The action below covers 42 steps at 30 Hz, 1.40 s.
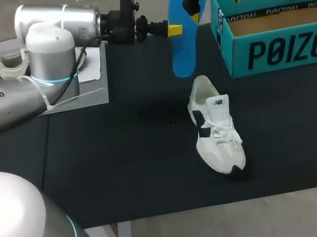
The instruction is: Take the shoe out of the shoebox, open the shoe tongue, remove and reinsert the insole, then place the shoe into the shoebox
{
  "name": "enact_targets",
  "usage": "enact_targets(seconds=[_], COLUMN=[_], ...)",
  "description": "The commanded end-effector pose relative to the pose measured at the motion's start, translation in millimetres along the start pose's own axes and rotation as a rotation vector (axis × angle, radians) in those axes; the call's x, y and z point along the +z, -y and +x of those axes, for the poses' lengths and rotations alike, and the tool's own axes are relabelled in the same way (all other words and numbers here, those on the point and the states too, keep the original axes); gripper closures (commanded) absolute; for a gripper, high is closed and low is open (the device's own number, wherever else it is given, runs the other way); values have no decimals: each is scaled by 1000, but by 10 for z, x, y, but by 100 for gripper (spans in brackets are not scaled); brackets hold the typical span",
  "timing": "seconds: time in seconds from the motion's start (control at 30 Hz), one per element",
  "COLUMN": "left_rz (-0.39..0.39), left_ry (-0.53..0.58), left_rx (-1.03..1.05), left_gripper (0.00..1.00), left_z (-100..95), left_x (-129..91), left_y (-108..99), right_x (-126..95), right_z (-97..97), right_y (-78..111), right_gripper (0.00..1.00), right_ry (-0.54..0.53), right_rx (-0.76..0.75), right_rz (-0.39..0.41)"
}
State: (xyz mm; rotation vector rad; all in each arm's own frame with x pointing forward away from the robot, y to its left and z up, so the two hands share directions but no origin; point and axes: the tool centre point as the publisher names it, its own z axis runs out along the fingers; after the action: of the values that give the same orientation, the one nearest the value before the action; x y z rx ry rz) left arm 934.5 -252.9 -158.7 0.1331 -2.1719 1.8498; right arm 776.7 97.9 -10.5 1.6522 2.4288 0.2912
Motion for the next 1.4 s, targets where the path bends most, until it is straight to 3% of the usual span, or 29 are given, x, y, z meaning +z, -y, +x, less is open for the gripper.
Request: enact_targets(seconds=[0.03,0.3,0.43,1.1,1.17,1.27,1.4], left_rz=[-39,-32,-20,-20,-68,-136,-130], left_ry=[108,111,143,143,105,65,68], left_rx=[633,735,650,650,851,1134,1371], left_gripper=[100,100,100,100,100,100,100], left_z=[195,168,96,96,8,-74,-74], left_x=[9,107,145,145,120,96,86], left_y=[42,-37,-109,-109,254,487,473], right_x=[4,4,4,4,4,4,4], right_z=[-3,-3,-3,-3,-3,-3,-3], right_y=[-9,-9,-9,-9,-9,-9,-9], right_gripper=[0,0,0,0,0,0,0], right_ry=[0,0,0,0,0,0,0], right_rx=[0,0,0,0,0,0,0], right_rz=[2,2,2,2,2,2,2])
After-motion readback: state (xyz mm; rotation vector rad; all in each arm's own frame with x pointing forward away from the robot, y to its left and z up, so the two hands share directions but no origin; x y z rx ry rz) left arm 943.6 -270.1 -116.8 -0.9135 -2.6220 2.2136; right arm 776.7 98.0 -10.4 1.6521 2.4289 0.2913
